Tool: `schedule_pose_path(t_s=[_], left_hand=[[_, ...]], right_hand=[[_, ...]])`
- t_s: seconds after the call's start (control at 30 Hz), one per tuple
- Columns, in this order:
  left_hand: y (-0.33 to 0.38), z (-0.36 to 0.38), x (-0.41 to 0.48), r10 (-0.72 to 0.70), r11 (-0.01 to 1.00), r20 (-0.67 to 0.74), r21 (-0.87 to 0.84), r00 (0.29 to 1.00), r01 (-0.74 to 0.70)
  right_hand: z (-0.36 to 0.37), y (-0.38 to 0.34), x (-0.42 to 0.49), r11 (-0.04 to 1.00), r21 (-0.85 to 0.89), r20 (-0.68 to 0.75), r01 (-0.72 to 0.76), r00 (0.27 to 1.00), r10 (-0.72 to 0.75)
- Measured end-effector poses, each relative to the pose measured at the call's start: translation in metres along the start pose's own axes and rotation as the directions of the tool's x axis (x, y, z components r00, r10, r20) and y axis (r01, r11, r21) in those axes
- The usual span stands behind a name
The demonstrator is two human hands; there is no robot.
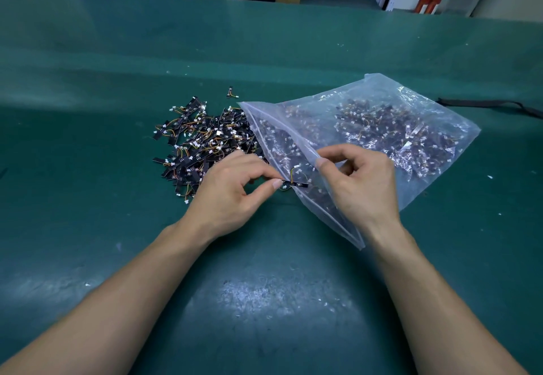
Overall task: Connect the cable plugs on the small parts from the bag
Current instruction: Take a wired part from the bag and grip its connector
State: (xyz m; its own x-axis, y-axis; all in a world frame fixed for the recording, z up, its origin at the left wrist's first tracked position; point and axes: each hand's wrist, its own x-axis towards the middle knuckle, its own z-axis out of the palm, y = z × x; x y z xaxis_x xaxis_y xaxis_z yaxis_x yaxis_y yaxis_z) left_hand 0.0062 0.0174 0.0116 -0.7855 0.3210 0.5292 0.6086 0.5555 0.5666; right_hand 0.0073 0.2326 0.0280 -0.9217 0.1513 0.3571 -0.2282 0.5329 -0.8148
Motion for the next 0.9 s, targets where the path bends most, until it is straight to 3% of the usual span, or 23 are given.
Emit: schedule_pose_path(t_s=[0.2, 0.4, 0.57, 0.77, 0.9], left_hand=[[0.015, 0.004, 0.028, -0.22, 0.96, 0.013, 0.181, 0.975, 0.214], [0.035, 0.029, 0.068, -0.233, 0.863, 0.076, 0.475, 0.97, 0.17], [0.045, 0.042, 0.087, -0.287, 0.886, 0.081, 0.401, 0.955, 0.233], [0.036, 0.044, 0.087, -0.195, 0.872, 0.164, 0.481, 0.967, 0.095], [0.025, 0.03, 0.069, -0.063, 0.875, 0.138, 0.484, 0.988, -0.012]], right_hand=[[-0.004, -0.003, 0.002, 1.0, 0.015, -0.043, 0.008, 0.999, -0.007], [-0.006, -0.008, 0.001, 0.998, 0.015, -0.082, 0.06, 0.995, -0.059], [-0.006, -0.009, 0.001, 0.994, 0.036, -0.128, 0.101, 0.987, -0.095], [-0.004, -0.008, -0.001, 0.991, 0.028, -0.11, 0.129, 0.986, -0.125], [-0.002, -0.007, -0.002, 0.992, 0.016, -0.085, 0.127, 0.988, -0.126]])
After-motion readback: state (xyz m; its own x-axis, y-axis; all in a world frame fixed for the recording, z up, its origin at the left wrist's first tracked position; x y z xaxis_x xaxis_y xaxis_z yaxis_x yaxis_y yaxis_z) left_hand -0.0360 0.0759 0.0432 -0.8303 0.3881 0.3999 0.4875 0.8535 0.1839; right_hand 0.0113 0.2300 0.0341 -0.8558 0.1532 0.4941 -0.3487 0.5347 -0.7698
